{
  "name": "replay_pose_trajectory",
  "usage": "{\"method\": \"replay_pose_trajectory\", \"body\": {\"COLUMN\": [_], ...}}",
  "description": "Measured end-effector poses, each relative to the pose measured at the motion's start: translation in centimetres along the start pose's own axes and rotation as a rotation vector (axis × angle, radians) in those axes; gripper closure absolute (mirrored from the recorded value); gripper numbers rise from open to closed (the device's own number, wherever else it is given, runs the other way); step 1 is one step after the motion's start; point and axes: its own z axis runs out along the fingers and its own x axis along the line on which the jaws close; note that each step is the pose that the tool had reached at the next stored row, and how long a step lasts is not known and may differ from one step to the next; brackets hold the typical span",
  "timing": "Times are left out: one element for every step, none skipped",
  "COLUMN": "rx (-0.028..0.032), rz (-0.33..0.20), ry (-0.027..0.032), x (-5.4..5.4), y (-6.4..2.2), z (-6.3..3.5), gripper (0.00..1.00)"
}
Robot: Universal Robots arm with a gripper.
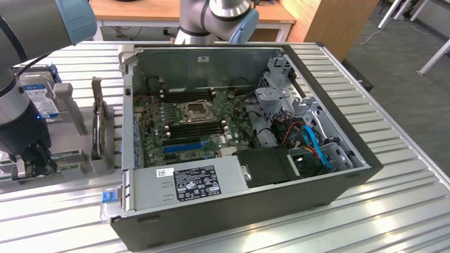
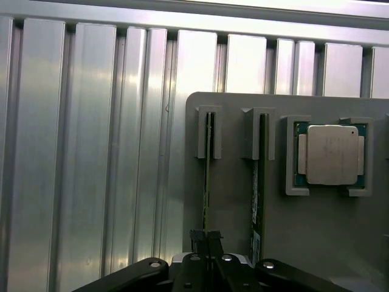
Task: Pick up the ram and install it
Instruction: 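Pick up the ram and move it above insertion slot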
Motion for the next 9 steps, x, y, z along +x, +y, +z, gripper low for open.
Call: {"method": "replay_pose_trajectory", "body": {"rx": [0.0001, 0.0, 0.0, 0.0, 0.0, 0.0, 0.0003, 0.0003, 0.0], "rz": [0.0, 0.0, 0.0, 0.0, 0.0, 0.0, 0.0, 0.0, 0.0], "ry": [0.0, 0.0, 0.0, 0.0, 0.0, 0.0, -0.0002, -0.0002, 0.0], "x": [0.0, 0.0, 0.0, 0.0, 0.0, 0.0, 0.0, 0.0, 0.0], "y": [0.0, 0.0, 0.0, 0.0, 0.0, 0.0, 0.0, 0.0, 0.0], "z": [0.0, 0.0, 0.0, 0.0, 0.0, 0.0, -0.01, -0.05, -0.11], "gripper": [0.89, 0.89, 0.89, 0.89, 0.89, 0.89, 0.89, 0.89, 0.89]}}
